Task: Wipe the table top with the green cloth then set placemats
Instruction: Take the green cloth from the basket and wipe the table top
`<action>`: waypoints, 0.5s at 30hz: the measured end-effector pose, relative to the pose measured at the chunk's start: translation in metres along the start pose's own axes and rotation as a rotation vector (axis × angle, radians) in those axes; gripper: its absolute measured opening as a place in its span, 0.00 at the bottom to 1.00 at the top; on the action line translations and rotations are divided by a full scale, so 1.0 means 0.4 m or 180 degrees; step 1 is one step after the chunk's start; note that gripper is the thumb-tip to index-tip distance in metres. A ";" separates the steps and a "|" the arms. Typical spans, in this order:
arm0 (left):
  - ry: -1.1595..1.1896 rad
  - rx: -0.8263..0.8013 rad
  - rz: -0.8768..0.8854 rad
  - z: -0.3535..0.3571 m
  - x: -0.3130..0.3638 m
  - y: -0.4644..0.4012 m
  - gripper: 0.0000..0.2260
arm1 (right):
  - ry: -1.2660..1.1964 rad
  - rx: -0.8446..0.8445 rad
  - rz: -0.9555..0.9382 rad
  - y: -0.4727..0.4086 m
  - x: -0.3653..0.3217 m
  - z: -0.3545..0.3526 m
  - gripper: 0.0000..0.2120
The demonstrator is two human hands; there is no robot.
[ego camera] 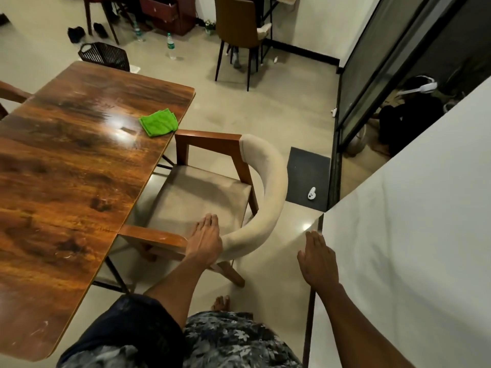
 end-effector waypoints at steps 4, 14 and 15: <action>0.0070 -0.0006 -0.0124 -0.014 -0.033 -0.019 0.31 | -0.0009 0.0094 -0.0170 -0.056 -0.036 -0.016 0.27; 0.0139 0.0059 -0.0345 -0.028 -0.032 -0.071 0.31 | 0.0189 -0.0053 -0.0597 -0.214 -0.162 -0.080 0.29; 0.0147 0.0107 -0.0372 -0.038 -0.023 -0.089 0.31 | 0.0167 -0.0059 -0.0629 -0.234 -0.161 -0.090 0.29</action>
Point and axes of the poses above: each hand's wrist, its own y-axis away from the middle knuckle, its own z-axis out of the palm, x = y × z, the point moved 9 cm from there along -y, towards the middle knuckle, and after that the axes turned 7 degrees about z, right-handed, at the moved point
